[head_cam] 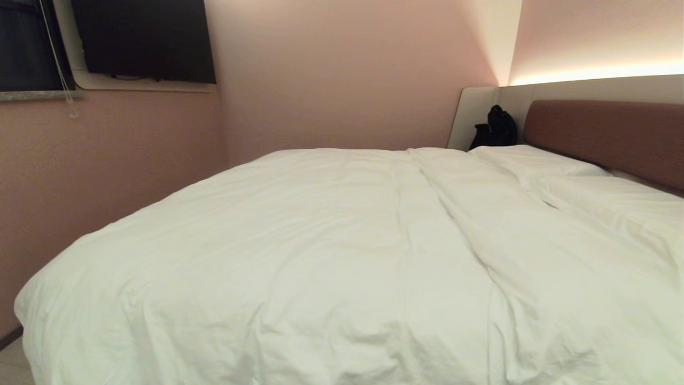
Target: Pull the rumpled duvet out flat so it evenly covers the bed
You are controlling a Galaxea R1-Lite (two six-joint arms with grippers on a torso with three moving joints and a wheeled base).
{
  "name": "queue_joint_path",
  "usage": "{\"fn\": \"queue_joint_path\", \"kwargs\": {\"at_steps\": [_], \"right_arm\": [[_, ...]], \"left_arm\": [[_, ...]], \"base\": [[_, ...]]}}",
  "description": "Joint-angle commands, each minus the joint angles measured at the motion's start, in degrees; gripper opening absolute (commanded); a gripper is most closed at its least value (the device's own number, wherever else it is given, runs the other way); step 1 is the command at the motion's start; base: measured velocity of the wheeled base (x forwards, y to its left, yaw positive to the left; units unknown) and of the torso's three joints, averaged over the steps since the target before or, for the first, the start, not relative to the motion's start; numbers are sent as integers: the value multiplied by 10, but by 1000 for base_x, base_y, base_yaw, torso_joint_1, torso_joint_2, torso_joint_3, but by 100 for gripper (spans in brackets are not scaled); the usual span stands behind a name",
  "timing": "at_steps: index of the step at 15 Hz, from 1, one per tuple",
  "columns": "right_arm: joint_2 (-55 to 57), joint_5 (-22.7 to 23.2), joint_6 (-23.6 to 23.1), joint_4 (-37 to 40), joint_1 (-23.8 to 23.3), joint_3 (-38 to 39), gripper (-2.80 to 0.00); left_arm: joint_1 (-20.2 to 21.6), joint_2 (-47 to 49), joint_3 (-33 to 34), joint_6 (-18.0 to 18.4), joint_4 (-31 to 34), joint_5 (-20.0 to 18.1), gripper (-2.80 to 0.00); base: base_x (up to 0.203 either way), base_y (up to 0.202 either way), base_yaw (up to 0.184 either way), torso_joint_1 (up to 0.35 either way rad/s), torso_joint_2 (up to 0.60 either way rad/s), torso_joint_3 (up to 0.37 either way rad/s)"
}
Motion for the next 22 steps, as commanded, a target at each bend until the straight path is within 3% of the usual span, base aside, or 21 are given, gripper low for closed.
{"fn": "queue_joint_path", "kwargs": {"at_steps": [1,22], "right_arm": [[0,0,0,-1,1,0,-280],[0,0,0,-1,1,0,-280]], "left_arm": [[0,1,0,0,0,0,-280],[0,0,0,0,-2,1,-280]], "base": [[0,204,-2,2,2,2],[0,194,0,2,2,2]]}}
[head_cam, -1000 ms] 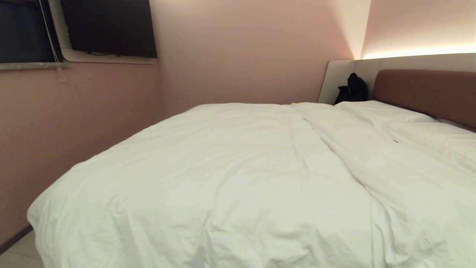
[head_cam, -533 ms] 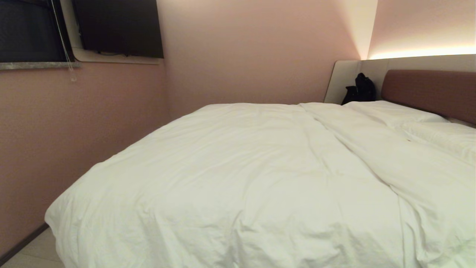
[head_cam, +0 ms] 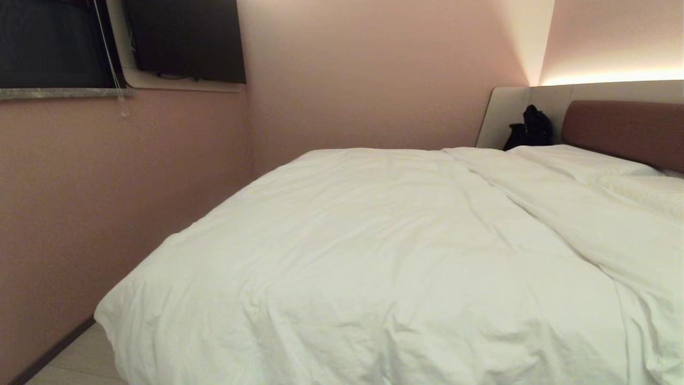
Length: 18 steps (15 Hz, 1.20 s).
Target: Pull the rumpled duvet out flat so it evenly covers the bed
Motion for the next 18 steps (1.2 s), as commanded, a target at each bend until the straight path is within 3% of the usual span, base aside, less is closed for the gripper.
{"fn": "queue_joint_path", "kwargs": {"at_steps": [1,18], "right_arm": [[0,0,-1,0,0,0,-280],[0,0,-1,0,0,0,-280]], "left_arm": [[0,1,0,0,0,0,-280],[0,0,0,1,0,0,-280]], "base": [[0,192,2,6,-2,6],[0,194,0,2,5,2]]}}
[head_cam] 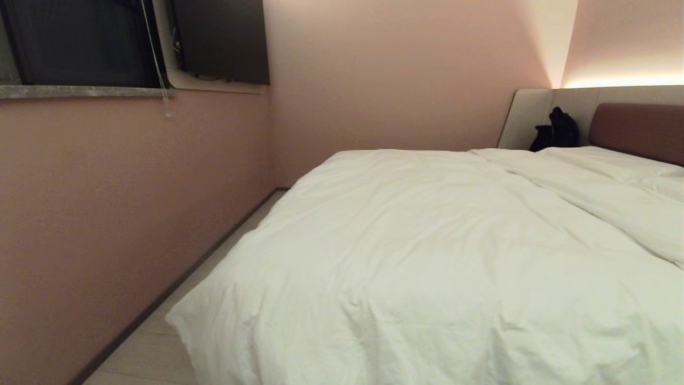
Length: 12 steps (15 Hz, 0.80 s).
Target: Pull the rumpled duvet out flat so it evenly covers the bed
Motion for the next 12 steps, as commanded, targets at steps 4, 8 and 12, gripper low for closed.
{"fn": "queue_joint_path", "kwargs": {"at_steps": [4,8,12], "right_arm": [[0,0,-1,-1,0,0,-280],[0,0,-1,0,0,0,-280],[0,0,-1,0,0,0,-280]], "left_arm": [[0,0,0,-1,-1,0,-280],[0,0,0,0,0,0,-280],[0,0,0,-2,-1,0,-280]], "base": [[0,198,-1,1,2,3],[0,196,-2,0,0,3],[0,196,-1,1,2,3]]}}
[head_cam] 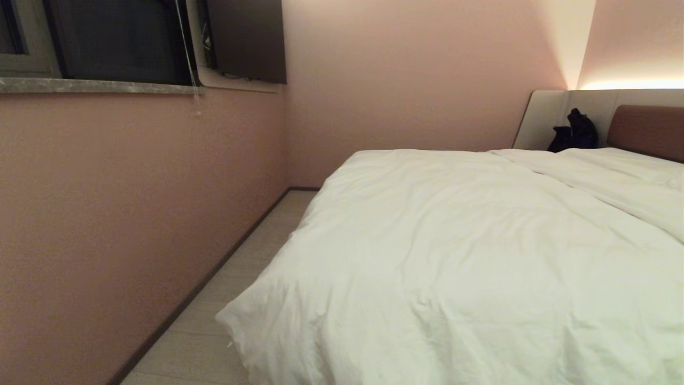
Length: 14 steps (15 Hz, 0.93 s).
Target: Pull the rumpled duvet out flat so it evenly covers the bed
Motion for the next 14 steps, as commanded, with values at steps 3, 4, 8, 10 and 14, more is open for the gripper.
{"fn": "queue_joint_path", "kwargs": {"at_steps": [3,4,8,10,14], "right_arm": [[0,0,0,-1,0,0,-280],[0,0,0,-1,0,0,-280],[0,0,0,-1,0,0,-280],[0,0,0,-1,0,0,-280],[0,0,0,-1,0,0,-280]], "left_arm": [[0,0,0,2,0,0,-280],[0,0,0,2,0,0,-280],[0,0,0,1,0,0,-280],[0,0,0,0,0,0,-280],[0,0,0,0,0,0,-280]], "base": [[0,196,3,2,0,5],[0,196,-1,1,6,3],[0,196,2,3,5,3],[0,196,-1,2,2,0],[0,195,-2,4,5,2]]}}
